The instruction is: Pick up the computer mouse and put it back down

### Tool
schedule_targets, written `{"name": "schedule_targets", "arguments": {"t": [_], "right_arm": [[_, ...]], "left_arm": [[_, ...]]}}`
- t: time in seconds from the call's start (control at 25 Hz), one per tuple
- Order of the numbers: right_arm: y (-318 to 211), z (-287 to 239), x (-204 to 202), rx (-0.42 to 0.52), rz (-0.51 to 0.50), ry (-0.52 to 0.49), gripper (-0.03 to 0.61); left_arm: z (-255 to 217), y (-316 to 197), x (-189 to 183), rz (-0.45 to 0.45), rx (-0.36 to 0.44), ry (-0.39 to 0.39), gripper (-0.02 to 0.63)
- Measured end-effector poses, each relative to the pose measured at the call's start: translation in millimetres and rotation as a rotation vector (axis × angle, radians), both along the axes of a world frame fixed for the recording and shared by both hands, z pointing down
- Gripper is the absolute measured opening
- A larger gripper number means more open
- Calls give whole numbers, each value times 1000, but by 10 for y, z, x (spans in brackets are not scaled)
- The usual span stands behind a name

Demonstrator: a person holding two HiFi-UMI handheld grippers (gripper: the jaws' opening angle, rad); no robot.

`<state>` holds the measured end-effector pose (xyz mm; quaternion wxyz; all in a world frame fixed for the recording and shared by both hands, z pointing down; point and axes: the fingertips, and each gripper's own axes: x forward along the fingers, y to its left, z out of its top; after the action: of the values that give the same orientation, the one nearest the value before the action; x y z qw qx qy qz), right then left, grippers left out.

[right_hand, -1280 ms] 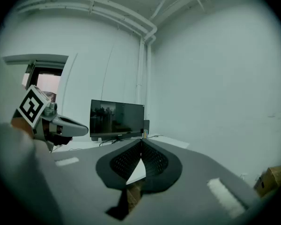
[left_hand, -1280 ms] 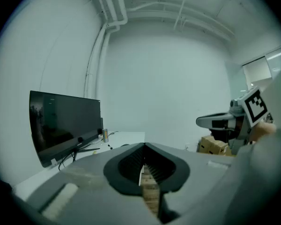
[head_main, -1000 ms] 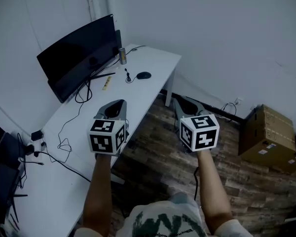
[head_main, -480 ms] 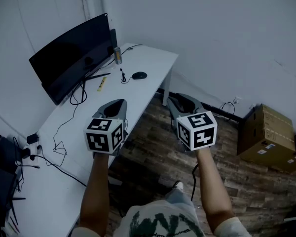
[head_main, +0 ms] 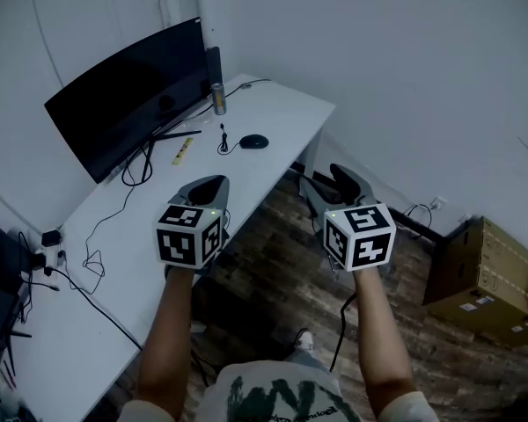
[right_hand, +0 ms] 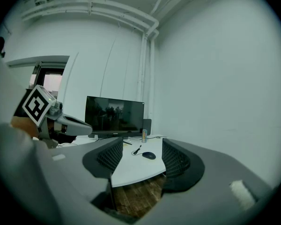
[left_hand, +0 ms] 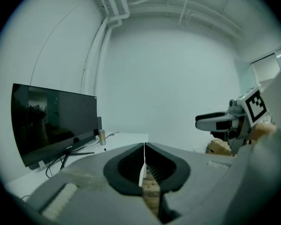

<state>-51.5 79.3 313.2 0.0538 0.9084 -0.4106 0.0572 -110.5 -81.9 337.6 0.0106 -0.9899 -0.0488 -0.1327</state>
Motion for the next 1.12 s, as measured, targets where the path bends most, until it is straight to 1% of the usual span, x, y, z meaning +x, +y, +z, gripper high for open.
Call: {"name": "schedule_targets", "arguments": {"t": [0.24,0.4,0.72,1.0,1.12], "right_arm": [[33,19,512,-18,-94,-8,311],[51,78,750,-47,-160,-22,336],[145,168,1132,-58,-255,-50,353],[154,196,1336,-55,-306,-55,353],[141,194,1397,-54,-320,-53,353]], "left_arm": [[17,82,424,-85,10,-14,6],[43,158,644,-132,-6,-21,6],[86,344,999,-202,5,-48,6],[68,367,1161,-265,0,-43,6],[59,366,1208,-281,17,-42,6]]}}
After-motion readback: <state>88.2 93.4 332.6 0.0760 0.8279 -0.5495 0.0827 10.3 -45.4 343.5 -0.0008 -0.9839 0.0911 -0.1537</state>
